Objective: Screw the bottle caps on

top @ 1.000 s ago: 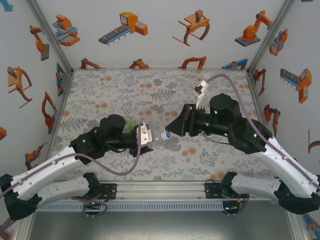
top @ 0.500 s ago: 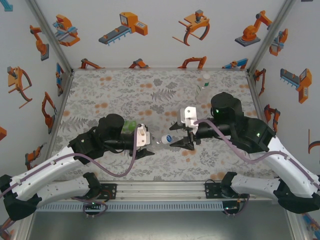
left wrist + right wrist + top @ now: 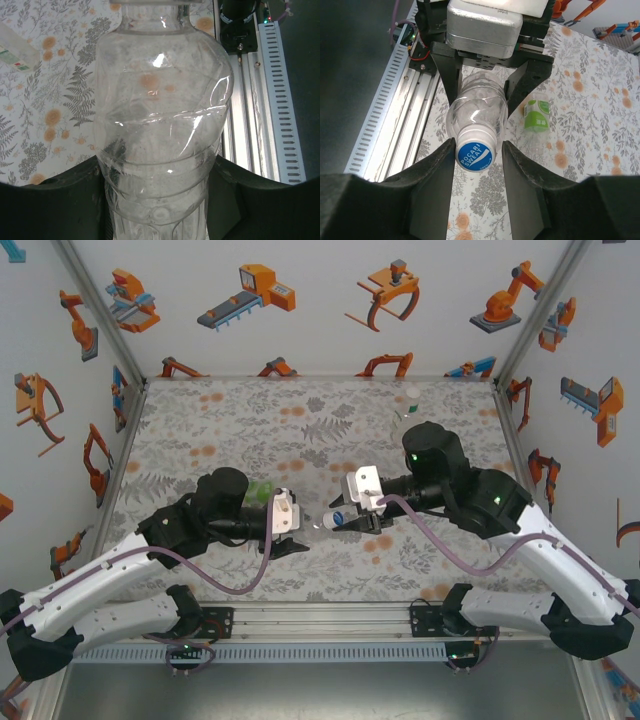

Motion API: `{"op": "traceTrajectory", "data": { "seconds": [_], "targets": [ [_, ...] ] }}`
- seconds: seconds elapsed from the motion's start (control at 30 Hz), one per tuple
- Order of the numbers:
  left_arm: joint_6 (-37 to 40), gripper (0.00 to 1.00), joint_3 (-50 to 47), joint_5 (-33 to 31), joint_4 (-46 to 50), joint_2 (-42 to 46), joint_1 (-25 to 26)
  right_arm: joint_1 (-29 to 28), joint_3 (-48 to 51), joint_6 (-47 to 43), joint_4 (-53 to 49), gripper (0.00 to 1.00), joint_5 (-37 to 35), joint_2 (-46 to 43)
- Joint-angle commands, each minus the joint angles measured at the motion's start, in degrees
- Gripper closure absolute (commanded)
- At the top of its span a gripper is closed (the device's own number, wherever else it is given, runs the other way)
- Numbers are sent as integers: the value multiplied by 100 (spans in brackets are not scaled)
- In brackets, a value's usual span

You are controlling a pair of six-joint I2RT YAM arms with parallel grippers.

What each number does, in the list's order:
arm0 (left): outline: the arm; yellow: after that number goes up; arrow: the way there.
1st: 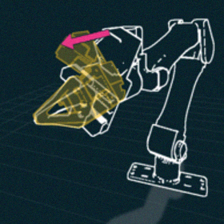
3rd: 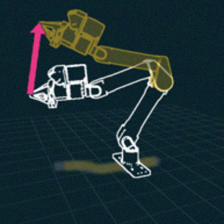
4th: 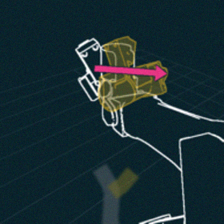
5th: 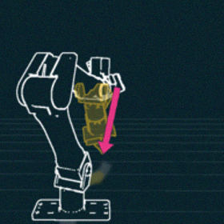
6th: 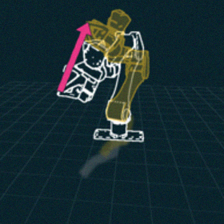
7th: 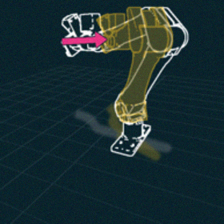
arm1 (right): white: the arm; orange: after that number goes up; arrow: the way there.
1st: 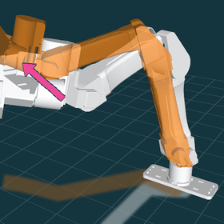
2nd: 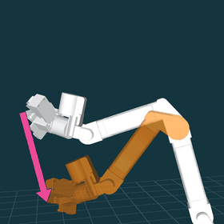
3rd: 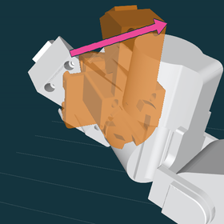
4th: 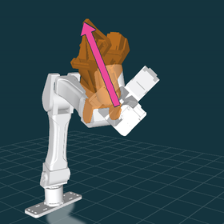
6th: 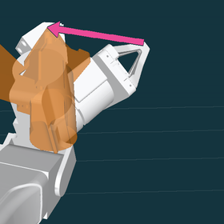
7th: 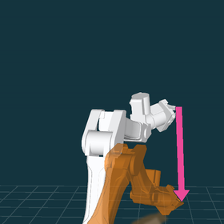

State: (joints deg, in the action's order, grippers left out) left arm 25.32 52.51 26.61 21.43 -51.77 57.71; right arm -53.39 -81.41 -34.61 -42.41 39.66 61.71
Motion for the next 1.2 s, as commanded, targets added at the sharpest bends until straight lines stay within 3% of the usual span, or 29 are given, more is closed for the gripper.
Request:
{"op": "traceTrajectory", "data": {
  "seconds": [0.0, 0.3, 0.43, 0.5, 0.7, 0.8, 0.87, 1.0, 1.1, 1.17],
  "targets": [
    [4, 100, 154, 125, -53, 48, 16, -6, 55, -173, 109, 59, 120, -10],
    [23, 100, 132, 90, -48, 89, 12, -5, 111, 47, 153, 68, 105, 17],
    [20, 100, 117, 50, -60, 87, 12, 2, 224, 836, 390, 89, -68, -23],
    [21, 100, 98, 8, -98, 106, 11, -5, 370, 1518, 601, 100, -354, -85],
    [48, 100, 4, -184, -227, 173, 12, -27, 1044, 4835, 1329, 100, -2215, -519],
    [72, 100, 4, -315, -218, 165, 12, -32, 1000, 6698, 747, 100, -3193, -542],
    [87, 100, -5, -373, -217, 166, 12, -30, 878, 7815, 339, 100, -3356, -478],
    [100, 100, -40, -383, -270, 120, 12, -155, 1085, 9047, 1033, 100, -3043, -591],
    [99, 100, -20, -349, -283, 37, 12, -260, 1120, 9111, 1488, 100, -3123, -711],
    [89, 100, 5, -365, -287, -17, 12, -260, 868, 9072, 1018, 100, -3436, -694]
  ]
}}
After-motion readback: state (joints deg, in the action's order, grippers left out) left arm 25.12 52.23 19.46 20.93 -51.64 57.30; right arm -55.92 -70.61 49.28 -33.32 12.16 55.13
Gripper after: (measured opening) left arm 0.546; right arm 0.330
